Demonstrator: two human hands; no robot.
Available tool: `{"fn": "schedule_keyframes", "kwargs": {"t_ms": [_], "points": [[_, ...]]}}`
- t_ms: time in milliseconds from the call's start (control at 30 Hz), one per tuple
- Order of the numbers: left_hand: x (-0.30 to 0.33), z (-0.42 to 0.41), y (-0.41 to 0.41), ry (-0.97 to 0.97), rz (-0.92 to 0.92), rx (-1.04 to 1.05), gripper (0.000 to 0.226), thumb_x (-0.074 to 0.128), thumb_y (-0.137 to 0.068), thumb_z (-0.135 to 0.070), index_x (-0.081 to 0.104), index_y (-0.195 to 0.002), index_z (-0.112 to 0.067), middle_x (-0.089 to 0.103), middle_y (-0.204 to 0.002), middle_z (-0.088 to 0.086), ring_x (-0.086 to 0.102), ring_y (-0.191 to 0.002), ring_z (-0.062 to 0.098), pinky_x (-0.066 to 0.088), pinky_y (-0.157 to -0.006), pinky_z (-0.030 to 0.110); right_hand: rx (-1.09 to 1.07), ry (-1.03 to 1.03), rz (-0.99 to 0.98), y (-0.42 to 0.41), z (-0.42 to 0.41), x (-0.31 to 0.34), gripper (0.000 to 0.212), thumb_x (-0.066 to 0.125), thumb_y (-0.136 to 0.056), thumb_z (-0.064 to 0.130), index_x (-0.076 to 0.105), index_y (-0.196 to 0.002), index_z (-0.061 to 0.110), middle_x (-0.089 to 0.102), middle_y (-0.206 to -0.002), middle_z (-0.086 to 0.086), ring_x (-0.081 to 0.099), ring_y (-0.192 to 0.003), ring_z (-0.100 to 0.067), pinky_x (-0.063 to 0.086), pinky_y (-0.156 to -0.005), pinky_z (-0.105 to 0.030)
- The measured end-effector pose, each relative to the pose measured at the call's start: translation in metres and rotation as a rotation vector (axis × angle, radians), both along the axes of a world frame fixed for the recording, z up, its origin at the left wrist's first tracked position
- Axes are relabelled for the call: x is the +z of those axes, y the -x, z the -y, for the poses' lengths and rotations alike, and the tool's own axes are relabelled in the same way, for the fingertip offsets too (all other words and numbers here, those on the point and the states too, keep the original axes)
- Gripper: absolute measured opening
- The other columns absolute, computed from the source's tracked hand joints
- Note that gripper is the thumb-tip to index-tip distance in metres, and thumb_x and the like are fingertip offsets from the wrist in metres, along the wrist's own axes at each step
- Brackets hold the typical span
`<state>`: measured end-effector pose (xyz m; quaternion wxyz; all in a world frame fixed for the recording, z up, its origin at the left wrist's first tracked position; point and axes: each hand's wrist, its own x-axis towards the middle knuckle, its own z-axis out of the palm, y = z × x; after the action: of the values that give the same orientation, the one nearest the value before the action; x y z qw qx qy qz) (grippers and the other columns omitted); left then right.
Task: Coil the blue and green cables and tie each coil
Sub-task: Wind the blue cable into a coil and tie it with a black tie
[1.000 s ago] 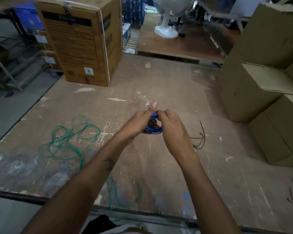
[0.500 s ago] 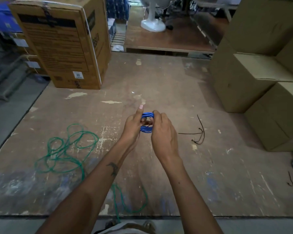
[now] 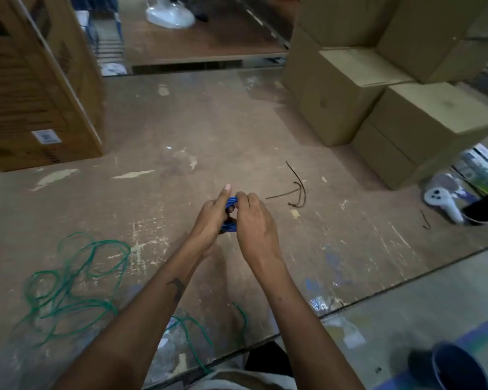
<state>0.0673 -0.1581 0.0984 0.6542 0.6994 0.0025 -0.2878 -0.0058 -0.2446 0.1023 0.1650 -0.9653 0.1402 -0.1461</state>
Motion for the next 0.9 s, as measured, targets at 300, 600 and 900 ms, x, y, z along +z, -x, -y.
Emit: {"fn": "schedule_keyframes", "kwargs": {"t_ms": [300,600,900], "points": [[-0.014,0.059,-0.016,0.035,0.160,-0.096,0.040,0.056,-0.108,-0.040,0.061,-0.075,-0.016,0.044,-0.068,-0.006,0.044,-0.065,0.014,0.037,-0.065,0.027,-0.121,-0.435,0.094,-0.011,0.073,-0.005,0.034,0.050,-0.110,0.011,0.064,-0.141,0.012,0.070,-0.123,-0.008,0.063,-0.107,-0.014,0.048,-0.091,-0.024],[-0.042,0.119,-0.023,-0.072,-0.063,0.030,0.042,0.052,-0.103,-0.049,0.061,-0.079,-0.016,0.059,-0.068,-0.002,0.056,-0.058,0.015,0.040,-0.057,0.029,-0.188,-0.181,-0.154,-0.017,0.110,-0.023,0.050,0.046,-0.109,0.013,0.041,-0.159,0.012,0.068,-0.131,-0.010,0.067,-0.118,-0.028,0.050,-0.081,-0.037],[-0.076,0.149,-0.029,-0.254,0.159,0.112,0.042,0.055,-0.077,-0.044,0.038,-0.048,-0.019,0.031,-0.053,-0.001,0.030,-0.054,0.021,0.027,-0.058,0.035,-0.207,-0.444,-0.237,-0.026,0.172,-0.054,0.041,0.035,-0.114,0.041,0.066,-0.119,0.013,0.075,-0.114,-0.016,0.067,-0.111,-0.041,0.049,-0.082,-0.043]]}}
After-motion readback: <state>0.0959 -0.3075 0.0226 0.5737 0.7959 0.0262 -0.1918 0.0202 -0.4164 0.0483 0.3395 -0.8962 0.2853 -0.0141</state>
